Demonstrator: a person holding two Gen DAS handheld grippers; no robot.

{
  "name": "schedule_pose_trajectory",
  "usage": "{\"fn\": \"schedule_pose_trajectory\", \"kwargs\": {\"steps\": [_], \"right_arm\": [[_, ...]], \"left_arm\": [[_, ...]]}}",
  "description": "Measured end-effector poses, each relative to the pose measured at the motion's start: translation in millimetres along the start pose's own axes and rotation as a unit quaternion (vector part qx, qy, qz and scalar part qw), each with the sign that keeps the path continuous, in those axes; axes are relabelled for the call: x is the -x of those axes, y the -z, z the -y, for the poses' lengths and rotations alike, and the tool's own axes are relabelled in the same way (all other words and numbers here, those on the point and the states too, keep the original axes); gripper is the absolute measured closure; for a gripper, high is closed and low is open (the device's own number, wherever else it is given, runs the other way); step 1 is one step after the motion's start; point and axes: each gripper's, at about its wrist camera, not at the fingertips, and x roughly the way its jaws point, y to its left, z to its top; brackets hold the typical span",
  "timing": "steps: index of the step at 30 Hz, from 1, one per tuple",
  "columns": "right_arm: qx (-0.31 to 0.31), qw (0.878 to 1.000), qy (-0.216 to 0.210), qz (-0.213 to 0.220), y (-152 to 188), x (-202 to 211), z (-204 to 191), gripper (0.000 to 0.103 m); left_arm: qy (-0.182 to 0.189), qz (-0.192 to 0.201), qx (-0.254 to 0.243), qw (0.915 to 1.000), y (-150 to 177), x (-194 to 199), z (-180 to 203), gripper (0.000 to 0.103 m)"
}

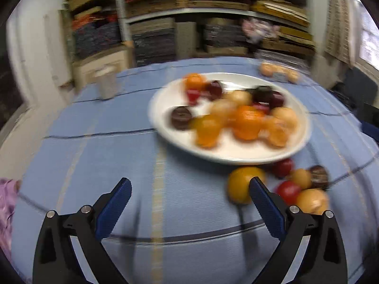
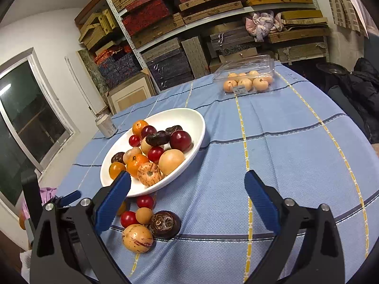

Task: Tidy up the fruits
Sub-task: 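Move both tools back to the cluster, left tool toward a yellow-orange fruit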

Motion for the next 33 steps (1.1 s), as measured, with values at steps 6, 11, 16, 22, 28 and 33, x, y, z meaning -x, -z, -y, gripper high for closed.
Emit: {"fn": "schedule_pose_trajectory", "kwargs": {"steps": [6, 11, 16, 22, 28, 33], "right_arm": [[0.004, 1.000, -0.011, 0.004, -1.0, 4.7, -4.7, 0.008], [0.009, 1.000, -0.010, 0.003, -0.9, 4.4, -6.8, 0.009], [0.007, 1.000, -0.009, 0.002, -1.2, 4.3, -6.1, 0.008], [0.010, 1.000, -0.006, -0.001, -0.5, 3.9, -6.6, 0.008], [0.013, 1.000, -0.005, -0.012, 1.1, -1.3, -6.5, 0.008], [0.043, 0.998, -0.004, -0.036, 7.6, -8.2, -15.2, 0.008]], "left_arm": [[0.052, 0.005, 0.041, 0.9978, 5.0, 10.5, -18.7, 0.004], [0.031, 0.004, -0.019, 0.9993, 1.1, -0.1, 13.7, 0.004], [0.029, -0.004, -0.032, 0.9990, -1.2, -10.8, 20.1, 0.011], [0.059, -0.030, -0.040, 0.9970, -4.9, -24.4, 26.4, 0.039], [0.090, -0.043, -0.036, 0.9944, -6.1, -30.9, 26.7, 0.065], [0.084, -0.030, -0.022, 0.9958, -2.0, -20.2, 14.4, 0.066]]}}
